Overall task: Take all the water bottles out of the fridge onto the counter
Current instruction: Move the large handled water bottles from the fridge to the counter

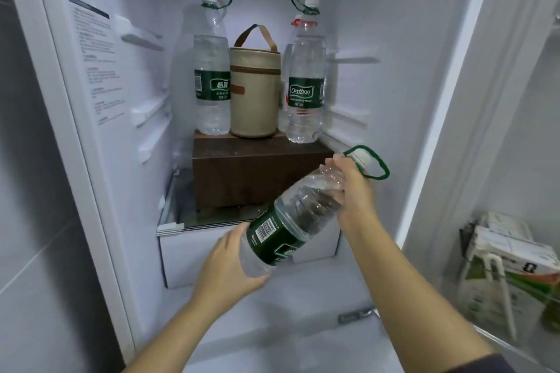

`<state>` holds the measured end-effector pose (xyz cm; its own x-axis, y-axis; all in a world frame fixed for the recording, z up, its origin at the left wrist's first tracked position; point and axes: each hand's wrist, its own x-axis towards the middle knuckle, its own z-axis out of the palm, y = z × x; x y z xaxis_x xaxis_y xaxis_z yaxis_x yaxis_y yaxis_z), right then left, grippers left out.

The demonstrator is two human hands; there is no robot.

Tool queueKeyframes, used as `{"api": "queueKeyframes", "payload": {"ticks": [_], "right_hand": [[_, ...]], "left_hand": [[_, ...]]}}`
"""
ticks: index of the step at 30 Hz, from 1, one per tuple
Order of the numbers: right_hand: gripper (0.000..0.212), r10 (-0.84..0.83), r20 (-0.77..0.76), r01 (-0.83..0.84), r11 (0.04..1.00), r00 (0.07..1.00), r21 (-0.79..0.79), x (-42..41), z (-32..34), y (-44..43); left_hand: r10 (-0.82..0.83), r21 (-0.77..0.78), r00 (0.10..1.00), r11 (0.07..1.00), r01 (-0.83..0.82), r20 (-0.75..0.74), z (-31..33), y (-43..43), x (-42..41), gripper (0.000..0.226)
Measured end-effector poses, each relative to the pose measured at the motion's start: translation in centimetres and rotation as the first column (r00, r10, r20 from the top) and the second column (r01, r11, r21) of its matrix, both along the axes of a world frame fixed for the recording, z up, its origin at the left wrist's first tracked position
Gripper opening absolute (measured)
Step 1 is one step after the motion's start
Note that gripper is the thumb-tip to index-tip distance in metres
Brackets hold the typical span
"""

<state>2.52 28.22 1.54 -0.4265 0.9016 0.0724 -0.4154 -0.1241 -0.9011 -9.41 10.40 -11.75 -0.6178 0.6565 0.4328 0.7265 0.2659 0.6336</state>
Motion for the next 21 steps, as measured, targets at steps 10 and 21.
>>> {"api": "queueKeyframes", "payload": {"ticks": [10,21], "right_hand": [[0.008,-0.064,0.099,0.066,0.998,0.993,-0.011,-0.7,-3.7,-0.6],[0.053,0.282,0.242,-0.365,0.819,0.928,0.443,0.9,-3.9,0.9]], "left_hand": [[-0.047,-0.055,0.989,0.997,0.055,0.140,-4.7,0.9,0.0,0.103],[-0.153,-0.044,0.963,0.985,0.167,0.222,-5.2,0.6,-1.9,0.116]]}}
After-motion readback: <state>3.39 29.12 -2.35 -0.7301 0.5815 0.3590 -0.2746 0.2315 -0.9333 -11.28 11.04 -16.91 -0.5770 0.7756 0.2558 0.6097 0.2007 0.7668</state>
